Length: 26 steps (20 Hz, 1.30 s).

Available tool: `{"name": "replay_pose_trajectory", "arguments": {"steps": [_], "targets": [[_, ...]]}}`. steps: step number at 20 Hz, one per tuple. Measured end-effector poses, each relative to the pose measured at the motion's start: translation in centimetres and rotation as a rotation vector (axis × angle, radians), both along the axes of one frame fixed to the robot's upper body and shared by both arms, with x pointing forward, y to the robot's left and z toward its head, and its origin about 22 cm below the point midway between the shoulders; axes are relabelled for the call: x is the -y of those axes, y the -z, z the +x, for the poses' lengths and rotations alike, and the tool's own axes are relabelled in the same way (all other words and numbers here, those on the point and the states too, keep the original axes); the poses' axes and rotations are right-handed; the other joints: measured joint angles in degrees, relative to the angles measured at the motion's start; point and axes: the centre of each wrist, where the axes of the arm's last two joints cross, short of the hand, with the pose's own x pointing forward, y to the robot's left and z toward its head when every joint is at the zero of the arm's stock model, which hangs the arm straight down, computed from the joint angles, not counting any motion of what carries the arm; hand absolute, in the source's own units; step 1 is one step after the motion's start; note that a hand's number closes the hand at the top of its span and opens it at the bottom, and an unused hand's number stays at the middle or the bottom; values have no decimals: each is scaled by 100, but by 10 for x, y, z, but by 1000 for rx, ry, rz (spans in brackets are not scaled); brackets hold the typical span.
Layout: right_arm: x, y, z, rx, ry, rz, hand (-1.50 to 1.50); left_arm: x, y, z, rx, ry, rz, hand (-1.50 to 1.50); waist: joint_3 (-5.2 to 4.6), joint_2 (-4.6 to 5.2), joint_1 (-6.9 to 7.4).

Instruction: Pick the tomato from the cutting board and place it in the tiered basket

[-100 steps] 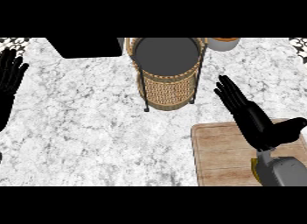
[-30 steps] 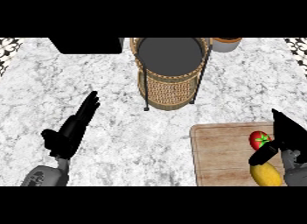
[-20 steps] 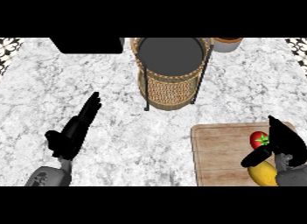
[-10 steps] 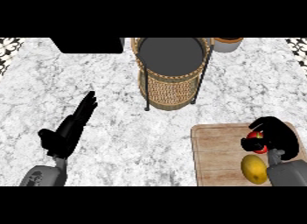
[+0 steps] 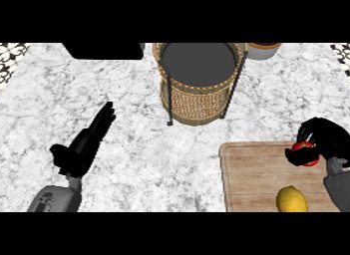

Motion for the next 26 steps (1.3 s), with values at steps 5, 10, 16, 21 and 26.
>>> {"name": "replay_pose_trajectory", "arguments": {"steps": [5, 10, 16, 21, 26], "targets": [[55, -21, 10, 27, -276, -49, 150, 6, 3, -1, 1, 18, -3, 0, 11, 41, 91], [92, -39, 30, 153, -383, 7, 150, 4, 1, 4, 2, 18, -4, 0, 6, 35, 85], [99, -74, 51, 366, -466, 307, 150, 4, 3, -1, -2, 7, 1, 0, -1, -14, 9], [87, -125, 67, 493, -555, 407, 150, -3, 2, -1, -6, -6, 0, 0, -11, -35, -53], [47, -179, 85, 527, -592, 460, 150, -5, -2, 3, -6, -6, 2, 0, -15, -43, -62]]}}
